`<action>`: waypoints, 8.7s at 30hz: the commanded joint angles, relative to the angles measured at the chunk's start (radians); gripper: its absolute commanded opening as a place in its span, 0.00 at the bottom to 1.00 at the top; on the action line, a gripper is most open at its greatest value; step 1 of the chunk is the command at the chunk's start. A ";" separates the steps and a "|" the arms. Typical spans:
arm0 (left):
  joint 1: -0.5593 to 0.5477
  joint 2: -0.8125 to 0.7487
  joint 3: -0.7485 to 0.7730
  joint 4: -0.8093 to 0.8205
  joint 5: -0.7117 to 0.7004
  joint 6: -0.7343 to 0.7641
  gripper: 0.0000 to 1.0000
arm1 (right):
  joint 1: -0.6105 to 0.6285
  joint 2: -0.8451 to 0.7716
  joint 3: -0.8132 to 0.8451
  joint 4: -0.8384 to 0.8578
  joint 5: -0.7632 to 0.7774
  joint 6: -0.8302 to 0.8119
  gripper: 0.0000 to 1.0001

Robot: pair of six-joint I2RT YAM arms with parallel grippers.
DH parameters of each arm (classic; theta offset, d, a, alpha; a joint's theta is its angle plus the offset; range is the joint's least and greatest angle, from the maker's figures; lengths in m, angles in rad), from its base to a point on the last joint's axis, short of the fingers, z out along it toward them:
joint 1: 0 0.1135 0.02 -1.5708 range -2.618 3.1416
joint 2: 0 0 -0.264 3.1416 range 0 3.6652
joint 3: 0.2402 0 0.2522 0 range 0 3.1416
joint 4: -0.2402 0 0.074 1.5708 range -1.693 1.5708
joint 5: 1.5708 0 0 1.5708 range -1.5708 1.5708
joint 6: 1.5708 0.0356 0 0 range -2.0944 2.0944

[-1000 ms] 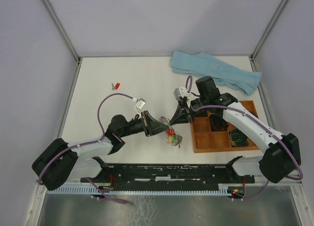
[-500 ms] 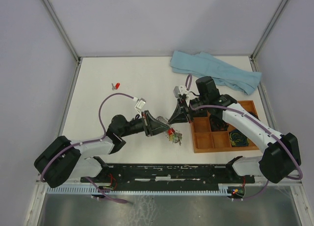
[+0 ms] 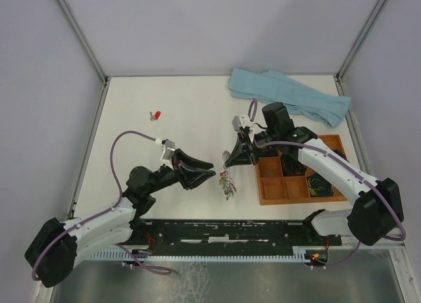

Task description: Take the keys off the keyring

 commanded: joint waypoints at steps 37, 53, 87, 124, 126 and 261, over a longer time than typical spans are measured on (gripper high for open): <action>-0.030 0.304 0.146 0.164 0.121 0.196 0.13 | 0.001 0.002 0.028 0.030 -0.088 -0.010 0.01; -0.032 0.110 0.346 -0.647 -0.006 0.483 0.03 | 0.002 0.023 0.162 -0.403 0.063 -0.402 0.33; -0.121 0.423 0.976 -1.377 0.014 0.782 0.03 | 0.001 -0.039 0.013 -0.074 0.066 -0.211 0.43; -0.122 -0.125 0.238 -0.453 -0.115 0.407 0.51 | -0.001 -0.041 0.074 -0.172 -0.093 -0.235 0.01; -0.126 -0.150 0.159 -0.321 -0.124 0.386 0.51 | -0.001 -0.039 0.071 -0.160 -0.092 -0.219 0.01; -0.087 0.264 0.149 0.027 0.145 0.147 0.03 | -0.005 -0.037 -0.030 0.211 -0.144 0.138 0.01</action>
